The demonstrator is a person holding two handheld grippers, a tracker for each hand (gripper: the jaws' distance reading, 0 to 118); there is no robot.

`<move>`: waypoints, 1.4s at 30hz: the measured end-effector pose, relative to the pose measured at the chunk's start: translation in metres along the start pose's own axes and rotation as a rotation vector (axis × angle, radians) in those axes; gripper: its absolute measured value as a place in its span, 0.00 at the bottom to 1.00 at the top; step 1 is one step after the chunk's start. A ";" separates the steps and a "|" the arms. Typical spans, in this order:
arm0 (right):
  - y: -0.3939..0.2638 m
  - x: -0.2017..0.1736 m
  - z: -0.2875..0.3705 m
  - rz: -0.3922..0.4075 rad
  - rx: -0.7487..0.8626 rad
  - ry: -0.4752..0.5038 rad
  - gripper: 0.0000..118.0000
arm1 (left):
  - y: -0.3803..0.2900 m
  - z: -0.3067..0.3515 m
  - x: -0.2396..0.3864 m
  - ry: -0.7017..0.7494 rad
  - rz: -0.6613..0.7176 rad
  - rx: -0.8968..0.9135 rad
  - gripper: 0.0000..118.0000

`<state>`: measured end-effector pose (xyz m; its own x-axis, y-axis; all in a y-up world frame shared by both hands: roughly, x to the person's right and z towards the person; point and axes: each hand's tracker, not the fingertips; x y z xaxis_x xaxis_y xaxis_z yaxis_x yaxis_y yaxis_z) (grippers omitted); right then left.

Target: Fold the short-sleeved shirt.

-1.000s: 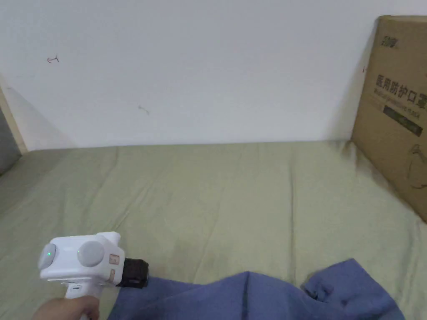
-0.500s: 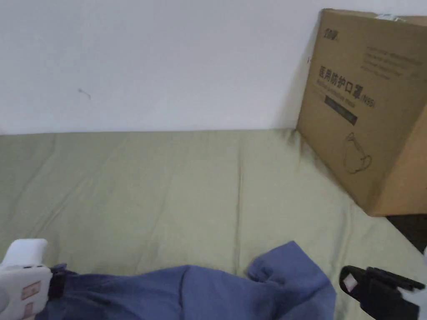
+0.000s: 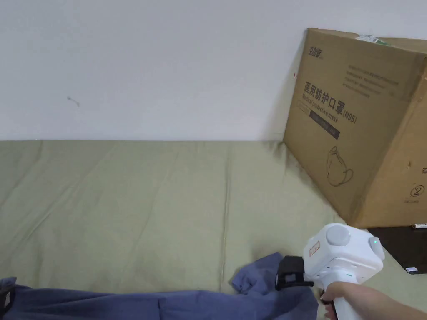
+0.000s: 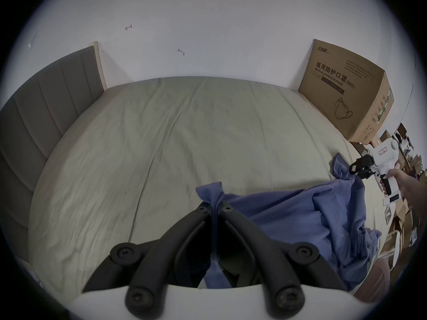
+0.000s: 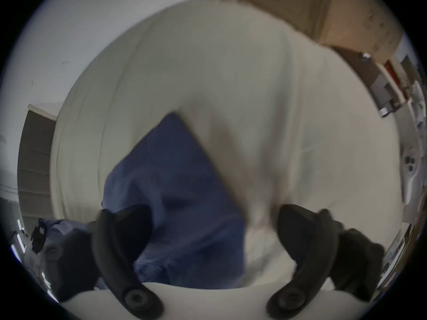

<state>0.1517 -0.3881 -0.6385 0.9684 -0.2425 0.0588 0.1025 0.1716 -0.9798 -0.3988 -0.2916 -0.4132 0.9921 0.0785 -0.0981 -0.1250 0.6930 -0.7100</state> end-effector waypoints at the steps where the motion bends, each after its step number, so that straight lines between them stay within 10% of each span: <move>1: -0.004 -0.007 0.001 0.038 0.006 -0.053 0.83 | -0.002 -0.001 0.000 0.010 -0.008 -0.014 0.02; 2: -0.009 -0.015 0.009 0.114 0.055 -0.133 0.75 | -0.004 -0.001 -0.002 0.016 -0.014 -0.026 0.02; 5: -0.017 -0.019 0.034 0.155 0.070 -0.064 0.03 | -0.007 0.003 -0.003 0.010 -0.015 -0.052 0.02; 8: -0.029 -0.018 0.078 0.127 0.113 0.081 0.03 | -0.004 0.018 -0.004 0.014 -0.015 -0.043 0.02; 24: -0.067 -0.056 0.440 0.218 0.739 0.216 0.03 | 0.151 0.244 0.029 -0.022 -0.085 0.368 0.02; 42: 0.046 -0.175 0.630 0.271 1.255 -0.051 0.03 | 0.351 0.246 0.073 0.037 0.042 0.685 0.02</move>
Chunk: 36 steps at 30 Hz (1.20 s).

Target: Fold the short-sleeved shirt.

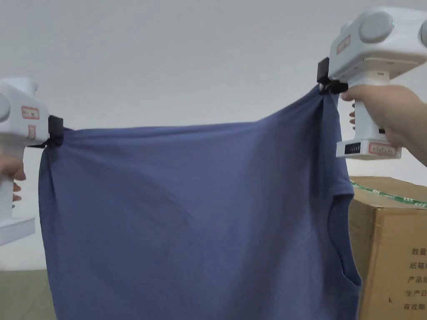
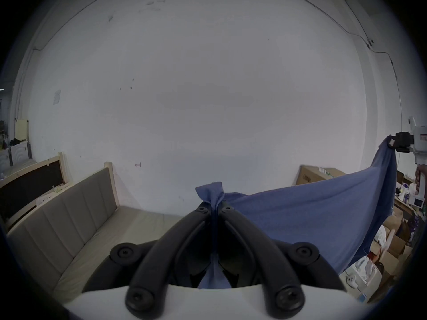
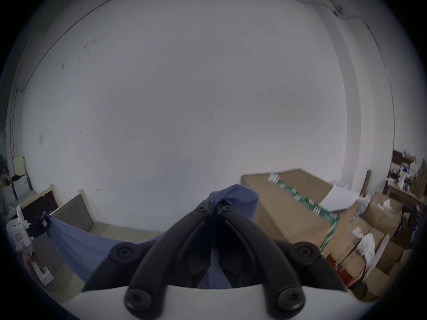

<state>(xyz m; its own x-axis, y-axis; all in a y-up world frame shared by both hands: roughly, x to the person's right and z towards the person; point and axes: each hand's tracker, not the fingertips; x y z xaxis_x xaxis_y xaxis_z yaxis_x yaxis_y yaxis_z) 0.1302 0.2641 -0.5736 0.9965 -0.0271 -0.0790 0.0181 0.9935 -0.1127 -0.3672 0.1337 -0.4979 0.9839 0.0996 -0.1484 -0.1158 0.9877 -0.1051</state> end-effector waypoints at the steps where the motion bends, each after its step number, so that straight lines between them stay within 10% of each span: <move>1: 0.000 -0.002 -0.003 0.006 0.006 -0.013 0.03 | 0.002 -0.010 0.003 0.013 -0.010 0.006 0.02; 8: -0.083 0.002 -0.071 0.077 -0.116 -0.058 0.03 | -0.043 -0.081 0.032 0.037 -0.048 -0.011 0.02; 17: -0.419 0.048 -0.116 -0.063 -0.626 -0.019 0.03 | -0.327 -0.094 0.013 -0.007 -0.039 -0.542 0.02; 24: -0.618 0.114 0.012 -0.044 -0.996 0.024 0.03 | -0.476 0.029 -0.009 -0.159 -0.081 -0.846 0.02; 36: -0.635 0.175 0.233 -0.084 -1.125 0.159 0.03 | -0.516 0.216 -0.045 -0.216 -0.075 -0.928 0.02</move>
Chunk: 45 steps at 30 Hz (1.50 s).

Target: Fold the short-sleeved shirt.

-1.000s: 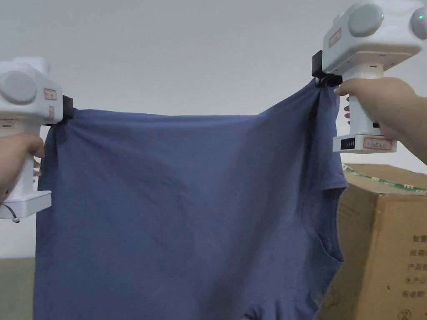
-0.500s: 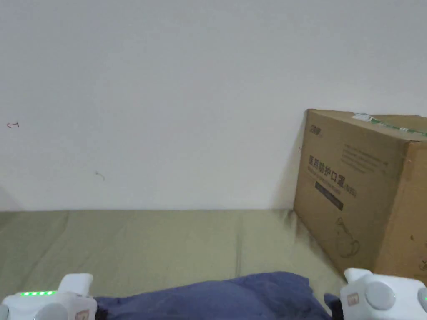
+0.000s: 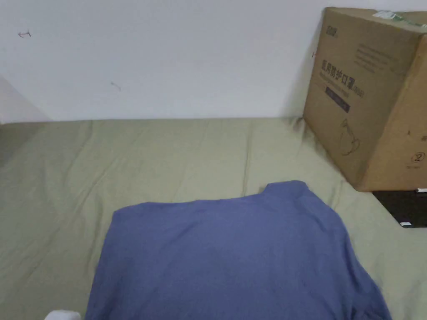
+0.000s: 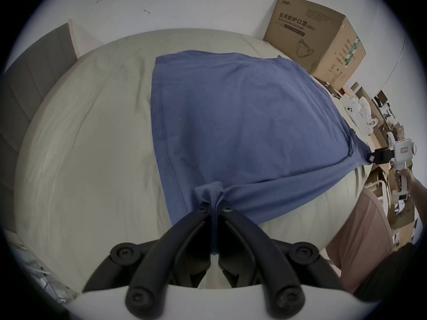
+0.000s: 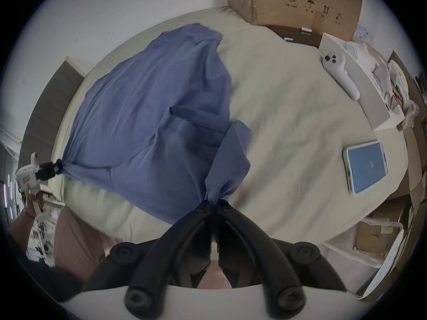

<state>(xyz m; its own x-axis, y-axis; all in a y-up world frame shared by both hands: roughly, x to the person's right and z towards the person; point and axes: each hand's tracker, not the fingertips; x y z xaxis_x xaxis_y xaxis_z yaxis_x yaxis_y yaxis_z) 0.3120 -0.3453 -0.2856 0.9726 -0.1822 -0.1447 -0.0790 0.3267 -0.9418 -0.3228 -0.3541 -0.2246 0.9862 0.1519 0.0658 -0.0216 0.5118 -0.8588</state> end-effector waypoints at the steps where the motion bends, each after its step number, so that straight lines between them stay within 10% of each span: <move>1: -0.006 -0.002 0.000 0.007 -0.006 -0.009 0.03 | -0.006 0.002 0.000 -0.004 -0.003 -0.008 0.02; 8: -0.011 -0.012 -0.017 -0.019 -0.031 -0.039 0.03 | -0.015 0.006 -0.002 -0.004 -0.062 -0.028 0.03; 10: -0.008 -0.015 -0.015 -0.070 -0.029 -0.046 0.09 | -0.013 0.011 -0.002 -0.012 -0.029 -0.020 0.34; 12: -0.007 -0.018 -0.006 -0.139 -0.026 -0.021 0.70 | -0.014 0.020 -0.005 -0.045 0.035 -0.030 0.88; 14: -0.005 -0.023 0.012 -0.177 0.038 0.051 0.85 | -0.012 0.036 -0.005 -0.085 0.069 0.009 0.88; 23: -0.006 -0.108 0.135 -0.113 0.698 0.105 0.82 | 0.001 0.168 0.037 0.007 0.247 0.597 0.85; 25: -0.015 -0.130 0.154 -0.104 0.887 0.155 0.56 | -0.009 0.191 0.053 0.086 0.269 0.776 0.52; 27: -0.015 -0.150 0.164 -0.092 0.992 0.121 0.08 | -0.016 0.204 0.065 0.152 0.271 0.886 0.00; 30: -0.007 -0.162 0.171 -0.071 0.985 0.174 0.05 | -0.019 0.207 0.068 0.204 0.226 0.878 0.00; 36: -0.003 -0.168 0.172 0.012 0.913 0.203 0.04 | 0.014 0.153 0.039 0.115 0.125 0.259 0.00; 41: -0.006 -0.165 0.148 0.012 0.794 0.190 0.04 | 0.008 0.077 0.024 0.070 0.116 0.100 0.01; 44: -0.009 -0.155 0.134 -0.041 0.715 0.189 0.04 | 0.004 0.035 0.020 0.097 0.099 0.036 0.86; 45: -0.011 -0.151 0.131 -0.063 0.701 0.188 0.04 | 0.002 0.027 0.019 0.090 0.101 0.046 0.88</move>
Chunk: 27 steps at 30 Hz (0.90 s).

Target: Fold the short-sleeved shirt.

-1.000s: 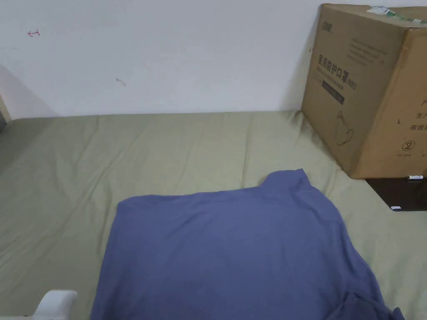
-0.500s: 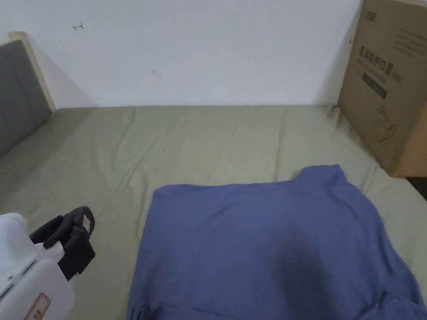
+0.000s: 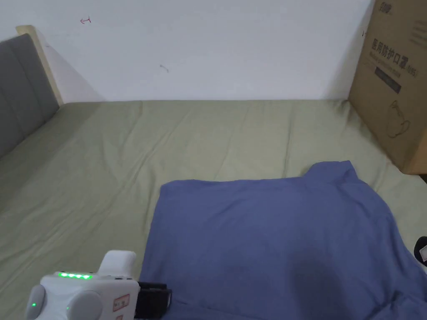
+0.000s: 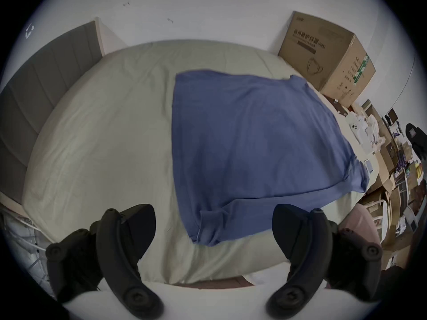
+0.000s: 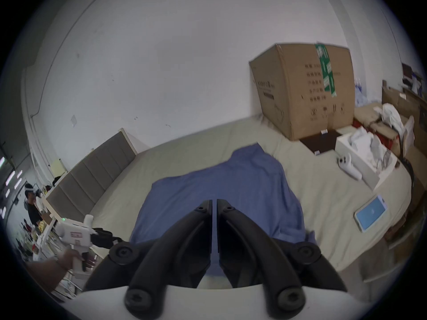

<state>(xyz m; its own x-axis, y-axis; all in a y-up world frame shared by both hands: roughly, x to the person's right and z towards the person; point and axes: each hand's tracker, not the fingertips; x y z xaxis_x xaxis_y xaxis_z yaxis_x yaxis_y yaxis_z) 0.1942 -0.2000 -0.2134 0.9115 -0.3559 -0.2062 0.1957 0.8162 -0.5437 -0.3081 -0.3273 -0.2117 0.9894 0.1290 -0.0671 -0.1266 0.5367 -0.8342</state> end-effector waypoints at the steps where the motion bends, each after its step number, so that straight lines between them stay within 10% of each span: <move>1: -0.002 0.005 -0.001 -0.016 -0.014 -0.003 0.04 | 0.000 -0.012 0.001 0.011 -0.003 -0.011 0.86; 4: -0.005 0.014 -0.002 -0.027 -0.042 -0.031 0.04 | -0.007 -0.038 0.003 0.024 -0.028 -0.076 0.83; 5: -0.006 0.016 -0.002 -0.022 -0.050 -0.044 0.04 | -0.010 -0.044 0.004 0.022 -0.043 -0.090 0.69; 6: -0.006 0.018 -0.003 -0.016 -0.060 -0.054 0.04 | -0.012 -0.048 0.005 0.017 -0.067 -0.113 0.25; 7: -0.005 0.021 -0.003 -0.013 -0.068 -0.064 0.04 | -0.015 -0.050 0.008 0.029 -0.094 -0.130 0.04; 16: -0.010 0.081 -0.016 -0.011 -0.221 -0.165 0.05 | -0.027 0.011 0.021 0.020 -0.152 0.065 0.04; 17: -0.014 0.090 -0.026 -0.020 -0.318 -0.184 0.17 | -0.028 0.014 0.023 0.021 -0.144 0.072 0.04; 19: -0.025 0.112 -0.044 -0.034 -0.446 -0.240 0.84 | -0.028 0.017 0.025 0.019 -0.143 0.070 0.04; 27: -0.082 0.167 -0.114 -0.035 -0.772 -0.338 0.88 | -0.028 0.021 0.029 0.018 -0.116 0.068 0.04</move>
<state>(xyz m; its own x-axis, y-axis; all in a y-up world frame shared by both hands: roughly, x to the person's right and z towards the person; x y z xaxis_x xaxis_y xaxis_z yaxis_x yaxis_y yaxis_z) 0.2889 -0.3783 -0.2956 0.9928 -0.1198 0.0087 0.0355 0.2233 -0.9741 -0.2774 -0.3212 -0.1787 0.9987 0.0481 0.0173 -0.0152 0.6022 -0.7982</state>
